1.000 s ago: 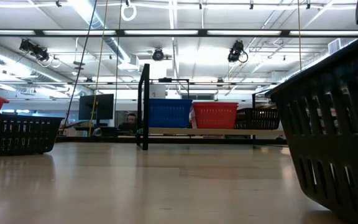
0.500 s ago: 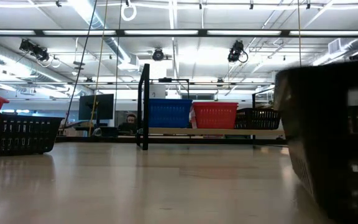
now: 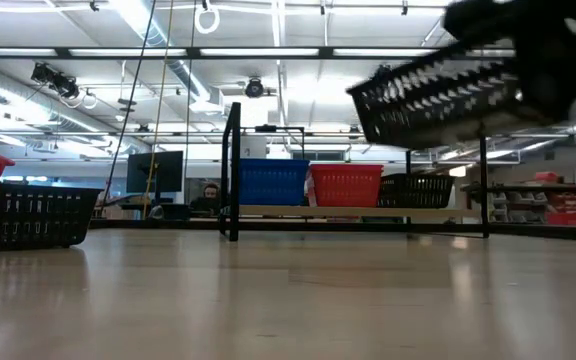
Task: Stack baskets on shelf by color
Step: Stack the bottom black bin on the black bin on the shelf
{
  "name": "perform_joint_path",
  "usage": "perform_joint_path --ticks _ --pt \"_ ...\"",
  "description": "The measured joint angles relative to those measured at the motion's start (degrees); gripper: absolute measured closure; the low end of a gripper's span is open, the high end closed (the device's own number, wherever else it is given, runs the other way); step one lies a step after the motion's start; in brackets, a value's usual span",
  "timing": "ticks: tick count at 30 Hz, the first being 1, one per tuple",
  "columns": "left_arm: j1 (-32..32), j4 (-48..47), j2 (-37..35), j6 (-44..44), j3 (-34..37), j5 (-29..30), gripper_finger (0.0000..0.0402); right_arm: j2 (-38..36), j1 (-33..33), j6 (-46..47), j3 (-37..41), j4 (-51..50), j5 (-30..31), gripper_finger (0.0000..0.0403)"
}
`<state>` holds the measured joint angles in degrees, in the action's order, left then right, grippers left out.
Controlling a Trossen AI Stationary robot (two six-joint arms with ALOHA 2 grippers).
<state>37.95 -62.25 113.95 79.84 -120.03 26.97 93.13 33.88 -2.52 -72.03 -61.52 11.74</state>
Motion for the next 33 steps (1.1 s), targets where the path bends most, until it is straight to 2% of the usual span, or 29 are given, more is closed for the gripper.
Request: perform_joint_path --ticks 4,8,16,19,26,33 --pt "-3.5 4.3 0.0 -9.4 0.0 1.4 0.0285 -8.4 -8.2 0.0 0.0 -3.6 1.0 0.0396" --pt "-7.4 12.3 0.0 -24.4 0.0 0.8 0.0285 -14.7 -17.9 -2.4 -0.1 -6.5 1.0 0.0398" --pt "-18.7 18.2 -3.5 -44.5 0.0 -10.5 0.0285 -19.1 -36.5 -13.5 -0.1 -9.3 -0.7 0.0397" --pt "-22.0 17.4 -6.6 -50.4 0.0 -12.2 0.0285 -19.4 -41.6 -18.4 -0.1 -8.8 -1.4 0.0397" --pt "-28.8 17.8 -12.1 -58.9 0.0 -15.2 0.0285 -17.5 -50.4 -29.0 -0.1 -6.9 -5.5 0.0397" --pt "-32.1 17.4 -13.4 -59.7 0.0 -17.2 0.0285 -13.4 -56.8 -34.0 1.5 -5.5 -6.9 0.0397"
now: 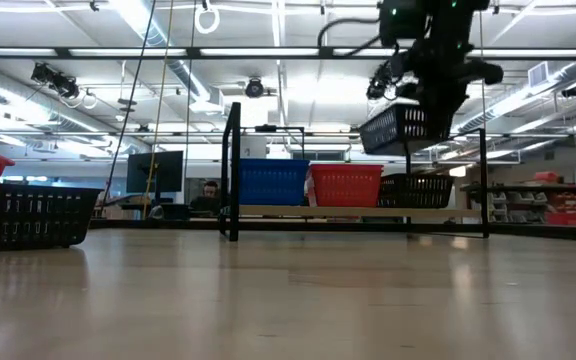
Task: Stack baskets on shelf by color
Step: Stack the bottom black bin on the black bin on the shelf
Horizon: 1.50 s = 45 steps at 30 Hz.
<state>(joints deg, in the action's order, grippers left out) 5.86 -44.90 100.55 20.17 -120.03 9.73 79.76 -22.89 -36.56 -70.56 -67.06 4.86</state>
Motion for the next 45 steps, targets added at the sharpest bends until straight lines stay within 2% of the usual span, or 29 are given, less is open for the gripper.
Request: perform_joint_path --ticks 8,17,24,32,36,39,41,45 --pt "-0.3 -0.2 -1.8 0.4 0.0 0.0 0.0285 4.0 -3.9 -1.6 2.3 2.5 -2.9 0.0397" --pt "-0.3 0.0 -2.3 1.7 0.0 0.0 0.0285 7.9 -4.8 -3.7 2.3 3.5 -4.9 0.0396" --pt "-0.3 -0.8 -2.3 1.7 0.0 0.0 0.0285 9.2 -5.5 -0.2 2.2 4.1 -5.1 0.0364" --pt "-0.3 -10.9 -3.1 3.7 0.0 0.0 0.0285 4.3 -6.9 3.0 2.2 4.4 -4.0 0.0290" --pt "-0.2 -20.5 -3.8 6.6 -0.1 0.1 0.0285 0.6 -7.0 6.9 2.2 3.8 -4.5 0.0263" --pt "0.2 -30.1 -3.8 8.6 0.0 0.3 0.0285 -1.9 -6.8 9.9 2.2 3.6 -6.0 0.0256" --pt "0.6 -33.3 -3.8 9.3 0.0 0.5 0.0285 -2.8 -6.5 10.0 2.2 3.8 -6.3 0.0256" --pt "1.5 -30.8 -3.8 9.8 0.0 1.3 0.0285 -2.4 -6.4 9.5 2.2 6.7 -4.4 0.0261"
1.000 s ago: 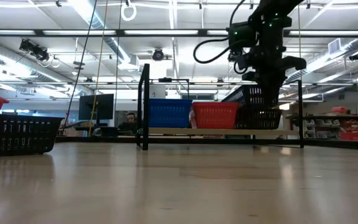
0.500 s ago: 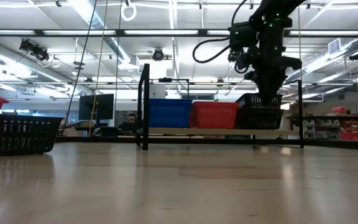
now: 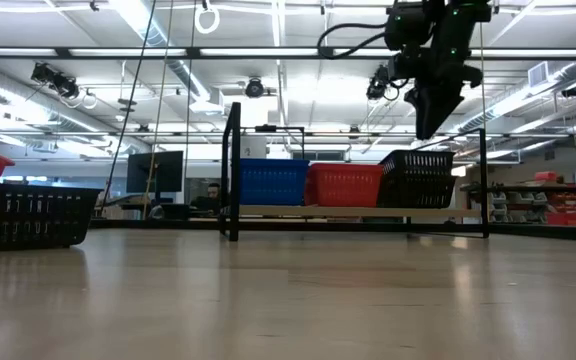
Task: Stack baskets on shelf by color
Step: Stack the bottom black bin on the black bin on the shelf, then stack the red bin on the stacked red bins on the shelf
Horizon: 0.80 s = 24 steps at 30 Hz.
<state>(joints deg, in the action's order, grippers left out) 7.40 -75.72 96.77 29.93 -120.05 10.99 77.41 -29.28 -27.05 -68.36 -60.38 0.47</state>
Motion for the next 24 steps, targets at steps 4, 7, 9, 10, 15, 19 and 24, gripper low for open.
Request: perform_joint_path --ticks 4,7,9,10,15,19,24 --pt "0.3 2.6 0.0 2.3 0.0 0.3 0.0285 3.0 -0.6 0.0 0.0 2.0 -0.2 0.0266" --pt "1.0 2.6 0.0 3.6 0.0 0.6 0.0285 6.4 -0.6 0.0 0.0 1.7 -0.4 0.0268" --pt "1.7 2.6 0.0 4.3 0.0 0.8 0.0285 8.5 -0.6 -0.1 0.0 1.2 -0.5 0.0268" --pt "2.1 2.6 0.0 4.4 0.0 1.1 0.0285 9.4 -0.6 -0.1 0.0 1.0 -0.5 0.0268" --pt "4.0 0.9 0.0 5.5 0.0 1.6 0.0285 10.3 -0.6 0.0 0.0 -0.3 2.1 0.0269" --pt "4.9 -5.9 0.0 6.0 0.0 3.4 0.0285 6.0 -0.5 0.0 -1.8 -2.6 4.5 0.0269" --pt "5.4 -14.4 0.0 8.6 0.6 4.8 0.0285 -2.0 -0.1 6.9 -6.0 -5.0 2.8 0.0269"
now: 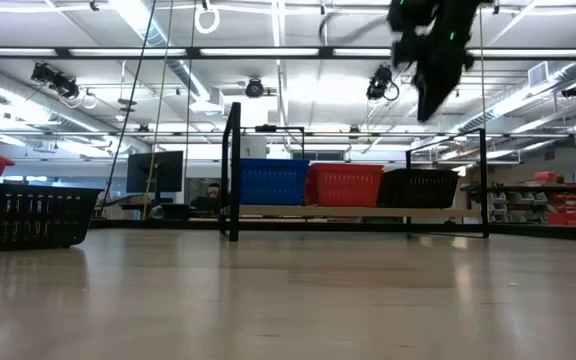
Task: Stack baskets on shelf by color
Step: Stack the red bin on the stacked red bins on the shelf
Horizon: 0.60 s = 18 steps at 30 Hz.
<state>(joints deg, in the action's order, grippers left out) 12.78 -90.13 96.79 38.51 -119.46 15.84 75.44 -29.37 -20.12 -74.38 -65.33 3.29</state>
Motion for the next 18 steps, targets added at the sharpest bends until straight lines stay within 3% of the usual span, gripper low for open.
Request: perform_joint_path --ticks 6,11,18 --pt "0.4 0.1 -0.2 5.0 6.9 -3.3 0.0285 -9.6 2.0 18.7 -0.8 -0.2 -12.2 0.0269" --pt "2.3 1.6 0.1 8.1 16.8 -5.6 0.0285 -14.1 5.8 28.7 -0.8 -2.2 -16.6 0.0269" --pt "5.5 14.8 0.1 8.2 28.1 -15.8 0.0285 -15.1 13.4 37.5 -0.3 -2.5 -22.3 0.0269"
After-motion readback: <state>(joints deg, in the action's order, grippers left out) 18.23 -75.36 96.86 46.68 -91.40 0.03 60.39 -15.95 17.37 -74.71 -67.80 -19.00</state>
